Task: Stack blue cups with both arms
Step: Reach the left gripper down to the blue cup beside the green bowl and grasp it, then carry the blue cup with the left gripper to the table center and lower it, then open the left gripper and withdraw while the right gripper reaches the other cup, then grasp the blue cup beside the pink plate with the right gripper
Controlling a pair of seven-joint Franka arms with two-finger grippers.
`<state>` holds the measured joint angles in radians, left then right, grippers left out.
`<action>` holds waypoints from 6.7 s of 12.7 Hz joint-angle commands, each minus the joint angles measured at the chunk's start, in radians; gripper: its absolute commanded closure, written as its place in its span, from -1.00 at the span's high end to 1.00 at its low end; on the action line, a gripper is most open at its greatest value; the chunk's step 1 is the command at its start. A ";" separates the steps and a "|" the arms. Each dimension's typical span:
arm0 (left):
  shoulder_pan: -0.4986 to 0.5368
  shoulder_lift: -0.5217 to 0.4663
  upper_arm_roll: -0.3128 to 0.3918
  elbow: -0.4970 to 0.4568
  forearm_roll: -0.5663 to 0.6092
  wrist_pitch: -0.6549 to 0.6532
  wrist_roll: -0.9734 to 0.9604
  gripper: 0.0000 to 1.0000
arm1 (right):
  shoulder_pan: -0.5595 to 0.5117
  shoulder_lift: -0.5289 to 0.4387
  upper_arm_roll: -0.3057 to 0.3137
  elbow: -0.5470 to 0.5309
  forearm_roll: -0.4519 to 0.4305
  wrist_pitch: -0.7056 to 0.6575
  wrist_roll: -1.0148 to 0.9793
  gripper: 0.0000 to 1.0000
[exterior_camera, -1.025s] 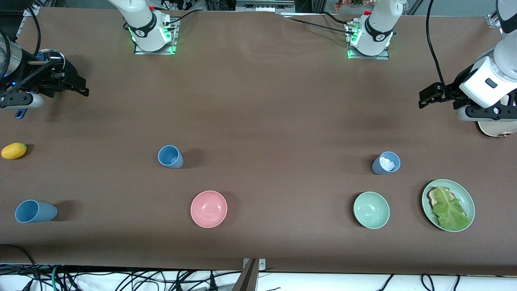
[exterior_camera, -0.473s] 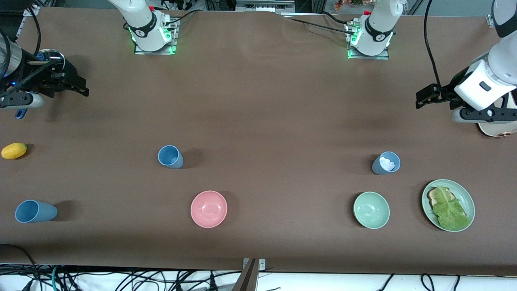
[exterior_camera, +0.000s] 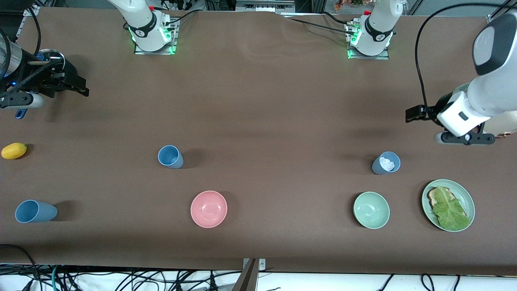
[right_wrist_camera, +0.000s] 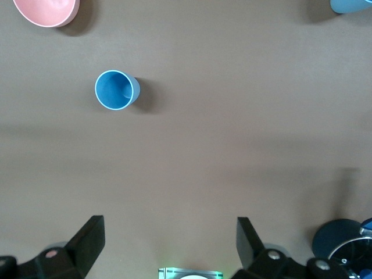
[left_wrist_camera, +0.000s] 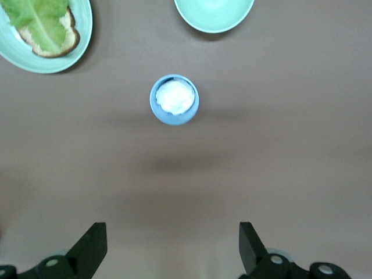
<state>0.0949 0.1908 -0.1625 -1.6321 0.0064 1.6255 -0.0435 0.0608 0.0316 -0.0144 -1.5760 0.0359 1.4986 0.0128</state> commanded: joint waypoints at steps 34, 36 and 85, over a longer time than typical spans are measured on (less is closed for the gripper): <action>0.060 0.237 -0.372 -0.158 -0.022 0.393 -0.350 -1.00 | -0.009 0.007 0.005 0.021 0.015 -0.020 -0.016 1.00; -0.018 0.249 -0.397 -0.158 -0.022 0.399 -0.528 -1.00 | -0.009 0.005 0.005 0.021 0.013 -0.020 -0.016 1.00; -0.026 -0.177 0.012 0.000 -0.026 -0.015 0.057 1.00 | 0.134 0.537 0.013 -0.071 0.016 0.551 0.041 0.84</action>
<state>0.0734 -0.0032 -0.1471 -1.6676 -0.0409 1.6403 0.0156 0.1975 0.6104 -0.0049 -1.5997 0.0380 2.0284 0.0436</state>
